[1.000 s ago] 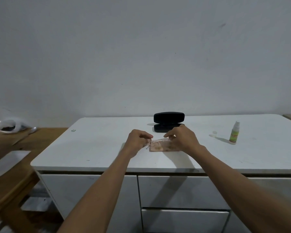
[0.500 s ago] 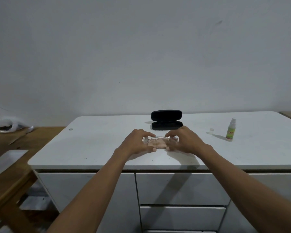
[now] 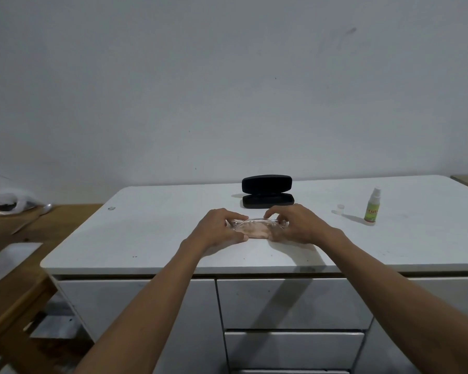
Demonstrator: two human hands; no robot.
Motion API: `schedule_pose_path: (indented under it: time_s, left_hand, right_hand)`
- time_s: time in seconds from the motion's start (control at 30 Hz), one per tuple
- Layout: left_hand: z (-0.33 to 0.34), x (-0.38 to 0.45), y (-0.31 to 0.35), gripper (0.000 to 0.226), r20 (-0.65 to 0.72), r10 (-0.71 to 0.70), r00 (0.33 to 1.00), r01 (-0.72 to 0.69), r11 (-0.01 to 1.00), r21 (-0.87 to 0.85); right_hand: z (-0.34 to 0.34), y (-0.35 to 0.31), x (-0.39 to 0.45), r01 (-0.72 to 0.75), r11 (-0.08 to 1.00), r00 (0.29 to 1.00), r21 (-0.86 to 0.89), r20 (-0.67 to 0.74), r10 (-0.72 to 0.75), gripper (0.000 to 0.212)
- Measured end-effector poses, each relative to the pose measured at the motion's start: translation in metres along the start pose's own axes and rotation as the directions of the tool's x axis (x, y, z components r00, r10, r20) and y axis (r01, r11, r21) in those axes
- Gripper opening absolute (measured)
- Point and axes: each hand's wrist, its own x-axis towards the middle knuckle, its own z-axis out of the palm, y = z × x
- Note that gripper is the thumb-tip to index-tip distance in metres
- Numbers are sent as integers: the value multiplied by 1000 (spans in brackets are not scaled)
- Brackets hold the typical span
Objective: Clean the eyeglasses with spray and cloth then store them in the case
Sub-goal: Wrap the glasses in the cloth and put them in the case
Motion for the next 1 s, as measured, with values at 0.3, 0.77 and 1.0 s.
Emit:
schedule_pose_path:
  time_s: [0.3,0.77,1.0]
  left_hand:
    - [-5,28,5,52,-78,29,997,-37,994,-102]
    - [16,108,19,58,-161,-36,986,9,986,-166]
    - [32,115,9,57,-207,-68,976,34,986,-162]
  right_hand:
    - [-16,12,18,40,999,989,17,-141,-37,46]
    - [-25,54,79,-29,999,961,43,-274,39,47]
    - [-10,62,90,-39,999,958,29,-284,45,49]
